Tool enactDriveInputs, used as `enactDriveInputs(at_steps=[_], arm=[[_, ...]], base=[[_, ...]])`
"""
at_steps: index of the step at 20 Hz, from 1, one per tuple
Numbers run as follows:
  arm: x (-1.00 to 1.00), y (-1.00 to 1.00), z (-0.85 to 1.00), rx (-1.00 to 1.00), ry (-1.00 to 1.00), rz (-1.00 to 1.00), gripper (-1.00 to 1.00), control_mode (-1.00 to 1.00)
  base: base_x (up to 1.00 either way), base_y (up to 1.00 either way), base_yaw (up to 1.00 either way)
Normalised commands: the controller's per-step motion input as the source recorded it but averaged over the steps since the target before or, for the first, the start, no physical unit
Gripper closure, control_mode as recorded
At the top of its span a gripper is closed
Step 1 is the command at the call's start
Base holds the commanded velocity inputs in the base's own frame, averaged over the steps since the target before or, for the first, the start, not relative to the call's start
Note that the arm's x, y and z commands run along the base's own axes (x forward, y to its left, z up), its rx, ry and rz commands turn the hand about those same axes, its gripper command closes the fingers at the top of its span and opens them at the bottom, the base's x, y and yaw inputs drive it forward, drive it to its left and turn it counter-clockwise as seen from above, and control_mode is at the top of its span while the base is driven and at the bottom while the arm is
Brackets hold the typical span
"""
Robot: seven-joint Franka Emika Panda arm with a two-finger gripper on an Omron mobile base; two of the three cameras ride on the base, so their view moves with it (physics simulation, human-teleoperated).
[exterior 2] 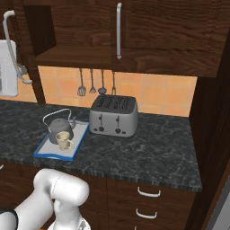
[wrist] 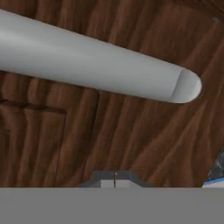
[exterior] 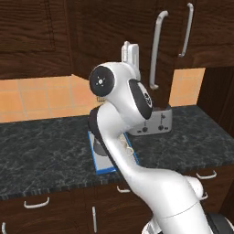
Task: Pick the kettle from the counter and place it on the tray. Then pick the mug from the cabinet and place it on the tray. Then close the cabinet doors.
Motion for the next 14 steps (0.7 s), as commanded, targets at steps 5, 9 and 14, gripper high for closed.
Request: enactDriveInputs(at_steps=[5,9,14], arm=[[0.39,-0.22,0.02,0.0,-0.33,0.19,1.0,-1.0],[0.1,-0.29,-0.4,-0.08,-0.59,0.19,1.0,-1.0],[0.52,-0.61,-0.46,-0.09,-0.45,0.2,1.0,-1.0]], base=[[0.0,0.0,0.0],[0.0,0.0,0.0],[0.0,0.0,0.0]])
